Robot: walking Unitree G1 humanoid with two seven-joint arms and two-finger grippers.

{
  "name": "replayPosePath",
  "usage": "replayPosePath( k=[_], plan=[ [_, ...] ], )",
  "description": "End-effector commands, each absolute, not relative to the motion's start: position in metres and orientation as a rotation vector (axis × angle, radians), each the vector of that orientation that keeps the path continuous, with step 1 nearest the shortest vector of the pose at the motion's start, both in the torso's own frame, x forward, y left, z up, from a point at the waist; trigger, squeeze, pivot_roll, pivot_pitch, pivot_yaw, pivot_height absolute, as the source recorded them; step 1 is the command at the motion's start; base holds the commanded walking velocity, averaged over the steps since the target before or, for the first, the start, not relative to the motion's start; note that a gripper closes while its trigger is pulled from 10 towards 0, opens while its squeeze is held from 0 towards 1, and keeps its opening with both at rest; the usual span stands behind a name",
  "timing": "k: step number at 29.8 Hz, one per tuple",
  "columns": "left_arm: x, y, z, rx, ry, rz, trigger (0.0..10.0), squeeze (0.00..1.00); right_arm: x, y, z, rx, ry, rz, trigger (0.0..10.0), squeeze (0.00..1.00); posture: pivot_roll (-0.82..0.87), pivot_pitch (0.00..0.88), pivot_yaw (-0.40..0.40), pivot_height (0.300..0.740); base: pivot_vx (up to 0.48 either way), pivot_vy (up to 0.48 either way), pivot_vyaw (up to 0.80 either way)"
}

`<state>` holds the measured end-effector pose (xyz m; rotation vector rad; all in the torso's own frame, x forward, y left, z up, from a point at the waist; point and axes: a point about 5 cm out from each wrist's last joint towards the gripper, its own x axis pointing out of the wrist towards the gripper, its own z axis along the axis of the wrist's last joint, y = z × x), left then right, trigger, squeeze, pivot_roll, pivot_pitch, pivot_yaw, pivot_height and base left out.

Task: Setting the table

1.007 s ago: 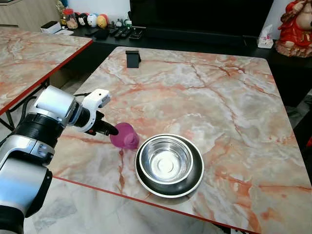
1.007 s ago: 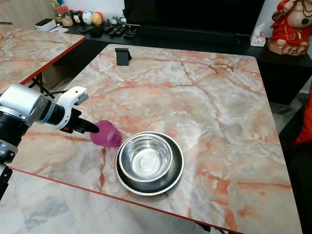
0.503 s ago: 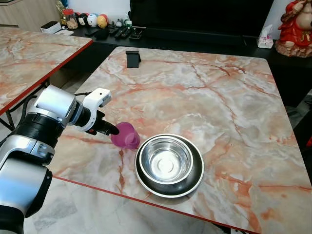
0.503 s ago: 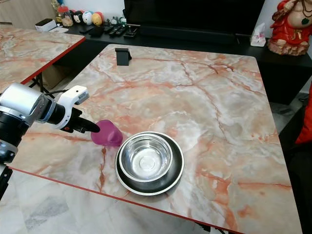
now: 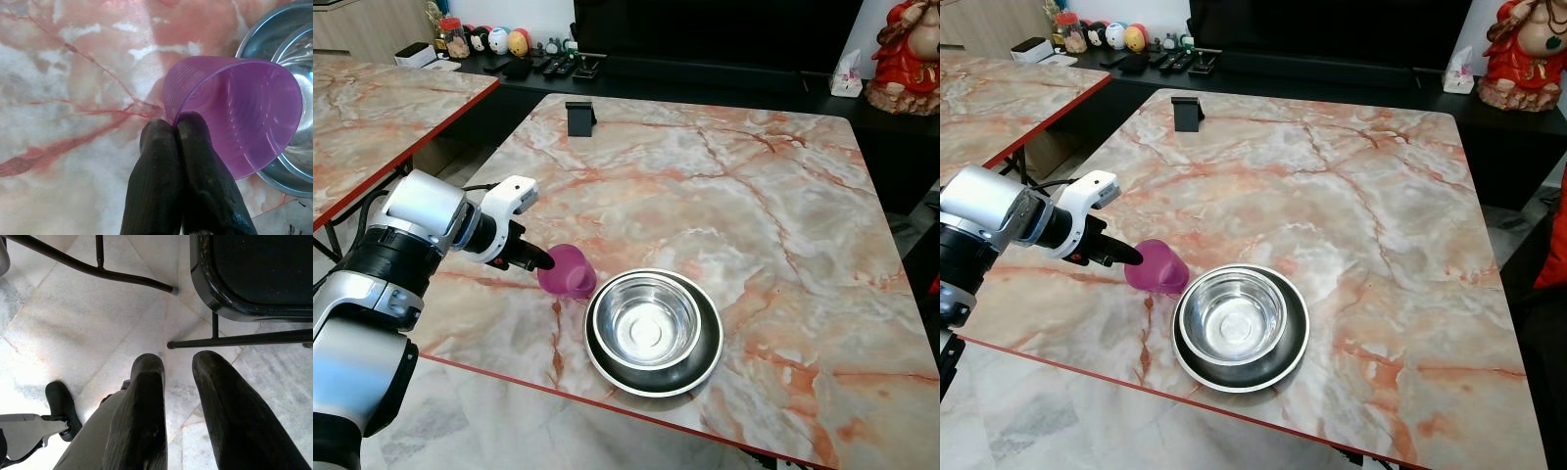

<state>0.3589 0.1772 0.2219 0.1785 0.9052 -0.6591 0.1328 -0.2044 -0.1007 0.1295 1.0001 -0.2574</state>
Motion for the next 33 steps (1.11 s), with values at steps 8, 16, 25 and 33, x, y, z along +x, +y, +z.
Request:
replayPosePath(
  k=[8, 16, 25, 33],
  plan=[
    [0.3570, 0.1770, 0.2223, 0.190, 0.917, -0.655, 10.0, 0.00, 0.1293, -0.2039, -0.1020, 0.138, 1.010, -0.266, 10.0, 0.00, 0.07, 0.000, 0.045, 0.740, 0.000, 0.000, 0.00],
    [0.3553, 0.1755, 0.2207, 0.184, 0.923, -0.659, 10.0, 0.00, 0.1286, -0.2037, -0.1023, 0.137, 1.012, -0.266, 10.0, 0.00, 0.07, 0.000, 0.045, 0.740, 0.000, 0.000, 0.00],
    [0.3548, 0.1744, 0.2195, 0.177, 0.917, -0.661, 10.0, 0.00, 0.1285, -0.2038, -0.1023, 0.135, 1.013, -0.264, 10.0, 0.00, 0.07, 0.000, 0.043, 0.740, 0.000, 0.000, 0.00],
    [0.3558, 0.1709, 0.2207, 0.145, 0.884, -0.664, 10.0, 0.00, 0.1288, -0.2040, -0.1022, 0.134, 1.013, -0.263, 10.0, 0.00, 0.07, 0.000, 0.042, 0.740, 0.000, 0.000, 0.00]
  ],
)
